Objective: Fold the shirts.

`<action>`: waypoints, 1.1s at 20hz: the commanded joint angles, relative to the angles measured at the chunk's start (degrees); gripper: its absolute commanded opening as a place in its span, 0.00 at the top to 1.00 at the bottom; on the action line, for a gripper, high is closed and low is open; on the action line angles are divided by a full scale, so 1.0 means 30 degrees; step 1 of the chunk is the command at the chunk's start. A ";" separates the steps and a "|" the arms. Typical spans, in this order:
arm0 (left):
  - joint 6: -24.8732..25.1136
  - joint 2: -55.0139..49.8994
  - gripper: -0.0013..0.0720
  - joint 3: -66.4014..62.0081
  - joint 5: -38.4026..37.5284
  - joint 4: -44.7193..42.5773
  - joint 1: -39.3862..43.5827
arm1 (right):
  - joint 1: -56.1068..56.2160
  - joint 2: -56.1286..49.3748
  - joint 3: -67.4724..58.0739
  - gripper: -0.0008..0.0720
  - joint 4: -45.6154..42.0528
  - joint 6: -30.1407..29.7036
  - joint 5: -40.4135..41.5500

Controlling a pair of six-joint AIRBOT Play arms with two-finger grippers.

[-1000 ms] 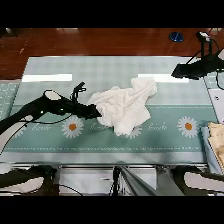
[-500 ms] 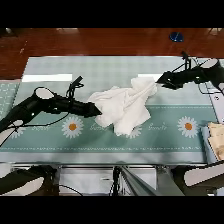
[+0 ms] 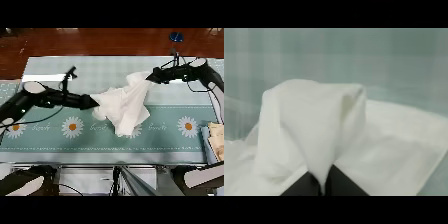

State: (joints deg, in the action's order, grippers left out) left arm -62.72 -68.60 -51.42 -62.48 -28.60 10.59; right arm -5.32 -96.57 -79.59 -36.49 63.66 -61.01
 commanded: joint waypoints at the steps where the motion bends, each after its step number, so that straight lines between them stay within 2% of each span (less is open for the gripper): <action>1: 0.0000 0.2506 0.96 -0.3891 -0.1151 0.0044 -0.2521 | -0.0874 0.4371 -0.0015 0.96 0.0714 -0.0321 -0.1144; 4: -0.0554 0.4991 0.96 -0.9129 -0.1348 0.0044 -0.5042 | -0.1443 1.0149 -0.0015 0.96 0.0721 -0.0211 -0.0510; 7: -0.1384 0.6564 0.96 -1.3697 -0.1348 0.0036 -0.6856 | -0.1443 1.5977 -0.0015 0.96 0.0699 0.0561 0.2382; 10: -0.1545 0.7788 0.96 -1.6837 -0.1355 0.0000 -0.7490 | -0.1443 2.0575 -0.0015 0.96 0.0561 0.2171 0.5756; 12: -0.1770 0.8626 0.96 -1.7981 -0.1552 -0.0044 -0.7490 | -0.1443 2.2578 -0.0015 0.96 -0.0211 0.4284 0.6331; 14: -0.3045 0.9632 0.96 -1.8331 -0.2484 -0.1020 -0.7490 | -0.1443 2.3897 -0.0015 0.96 -0.1829 0.6732 0.5289; 17: -0.6054 1.0870 0.96 -1.8323 -0.5967 -0.3235 -0.7490 | -0.1443 2.4553 -0.0015 0.96 -0.5297 0.9799 0.1078; 22: -0.9668 1.1562 0.96 -1.8331 -1.1599 -0.3475 -0.7482 | -0.1443 2.4465 -0.0015 0.96 -0.6222 1.0710 -0.4641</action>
State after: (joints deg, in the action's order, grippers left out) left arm -84.53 -35.31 -106.06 -86.96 -37.17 -11.79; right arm -9.65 -23.92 -79.64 -51.64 92.07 -64.45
